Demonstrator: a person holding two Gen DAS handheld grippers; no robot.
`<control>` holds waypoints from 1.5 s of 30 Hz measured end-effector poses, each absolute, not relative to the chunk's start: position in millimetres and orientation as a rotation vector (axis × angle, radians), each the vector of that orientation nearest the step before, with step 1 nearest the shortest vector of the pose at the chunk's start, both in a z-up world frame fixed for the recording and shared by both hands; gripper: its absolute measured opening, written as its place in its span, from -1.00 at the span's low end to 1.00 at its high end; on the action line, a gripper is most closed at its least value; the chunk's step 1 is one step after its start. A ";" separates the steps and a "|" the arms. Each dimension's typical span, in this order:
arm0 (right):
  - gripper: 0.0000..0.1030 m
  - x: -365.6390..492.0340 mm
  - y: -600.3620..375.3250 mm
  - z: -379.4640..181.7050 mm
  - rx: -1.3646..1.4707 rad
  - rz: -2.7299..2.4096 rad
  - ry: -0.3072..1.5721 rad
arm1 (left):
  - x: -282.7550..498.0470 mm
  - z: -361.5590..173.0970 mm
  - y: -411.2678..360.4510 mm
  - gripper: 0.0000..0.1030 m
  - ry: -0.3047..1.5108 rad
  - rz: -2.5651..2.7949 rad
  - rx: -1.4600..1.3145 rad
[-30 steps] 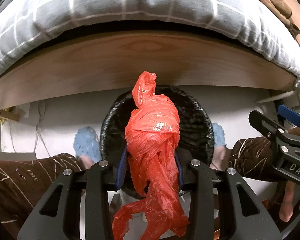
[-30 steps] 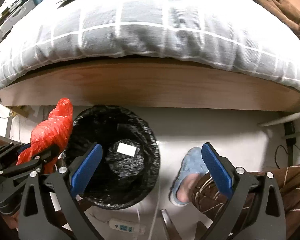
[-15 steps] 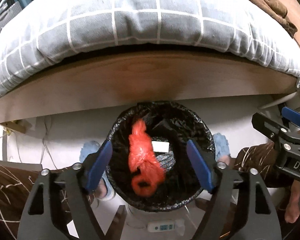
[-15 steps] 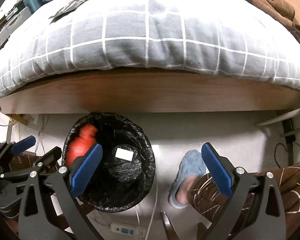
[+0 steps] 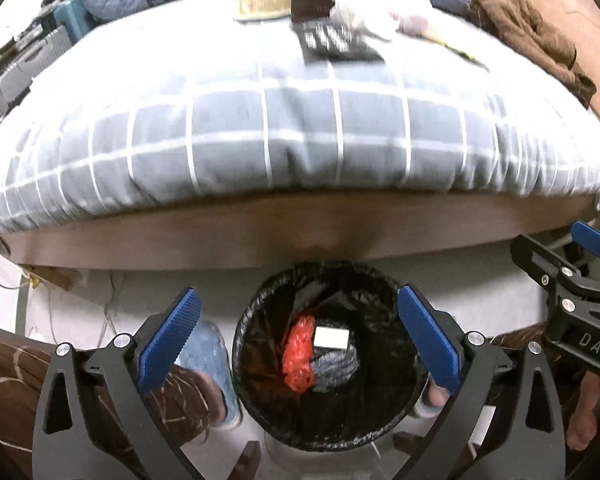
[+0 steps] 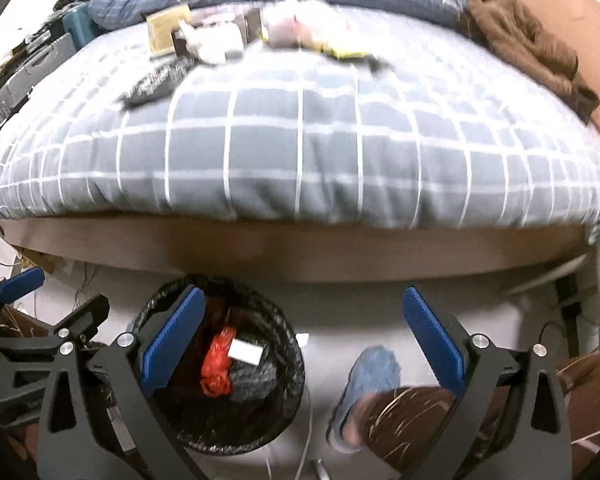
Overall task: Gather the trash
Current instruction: 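Raise both tools back up over the bed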
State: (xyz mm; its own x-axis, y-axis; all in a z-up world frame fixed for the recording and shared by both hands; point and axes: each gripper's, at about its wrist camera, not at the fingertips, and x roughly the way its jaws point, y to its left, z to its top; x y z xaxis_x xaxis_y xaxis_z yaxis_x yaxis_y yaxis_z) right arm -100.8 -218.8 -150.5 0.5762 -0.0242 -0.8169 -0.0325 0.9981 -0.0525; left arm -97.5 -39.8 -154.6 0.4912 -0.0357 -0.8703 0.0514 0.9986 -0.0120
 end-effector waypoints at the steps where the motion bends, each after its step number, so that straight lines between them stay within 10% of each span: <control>1: 0.85 -100.2 -218.2 -145.5 -0.067 0.004 0.941 | -96.9 -148.7 -39.4 0.89 1.041 -0.054 0.017; 45: 0.79 36.1 -244.1 -72.4 -0.081 0.029 0.746 | 42.7 -80.1 -53.2 0.89 0.904 -0.050 0.002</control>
State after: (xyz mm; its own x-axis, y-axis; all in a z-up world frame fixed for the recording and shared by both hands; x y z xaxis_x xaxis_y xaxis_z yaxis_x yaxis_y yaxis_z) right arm 36.0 -244.1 -72.4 0.7341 -0.0022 -0.6790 -0.0552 0.9965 -0.0630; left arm 42.7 -53.2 -80.1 0.6175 -0.0424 -0.7854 0.0439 0.9988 -0.0195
